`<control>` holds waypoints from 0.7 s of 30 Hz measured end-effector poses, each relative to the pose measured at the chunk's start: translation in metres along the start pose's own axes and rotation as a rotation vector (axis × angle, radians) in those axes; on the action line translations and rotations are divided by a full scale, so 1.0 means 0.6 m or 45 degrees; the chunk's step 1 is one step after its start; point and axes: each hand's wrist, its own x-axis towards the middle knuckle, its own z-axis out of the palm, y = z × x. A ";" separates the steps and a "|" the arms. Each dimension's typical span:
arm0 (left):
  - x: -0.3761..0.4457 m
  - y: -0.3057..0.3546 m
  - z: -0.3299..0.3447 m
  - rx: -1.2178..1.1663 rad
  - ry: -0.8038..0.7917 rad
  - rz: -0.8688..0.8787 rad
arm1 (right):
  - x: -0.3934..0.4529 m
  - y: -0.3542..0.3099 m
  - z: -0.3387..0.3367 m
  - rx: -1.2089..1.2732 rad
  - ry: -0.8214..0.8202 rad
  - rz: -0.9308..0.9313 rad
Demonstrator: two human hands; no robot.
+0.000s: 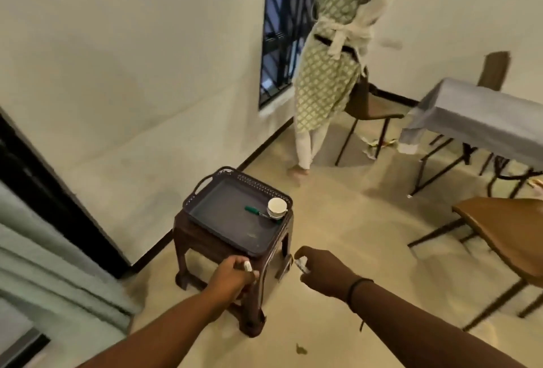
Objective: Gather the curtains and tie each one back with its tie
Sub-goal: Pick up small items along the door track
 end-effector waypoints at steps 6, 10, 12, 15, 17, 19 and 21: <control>0.075 0.008 -0.014 -0.155 0.174 -0.098 | 0.186 -0.002 -0.013 -0.102 -0.162 -0.172; 0.158 0.017 -0.037 -0.164 0.228 -0.190 | 0.279 0.001 -0.010 -0.200 -0.298 -0.203; 0.201 0.032 -0.048 -0.148 0.189 -0.211 | 0.313 0.005 -0.013 -0.235 -0.333 -0.195; 0.253 0.064 -0.052 -0.153 0.178 -0.237 | 0.366 0.012 -0.021 -0.279 -0.379 -0.233; 0.285 0.081 -0.044 -0.187 0.222 -0.269 | 0.403 0.013 -0.025 -0.293 -0.414 -0.251; 0.311 0.091 -0.030 -0.211 0.239 -0.290 | 0.439 0.014 -0.021 -0.273 -0.450 -0.274; 0.335 0.088 -0.010 -0.195 0.254 -0.322 | 0.472 0.018 -0.009 -0.255 -0.492 -0.287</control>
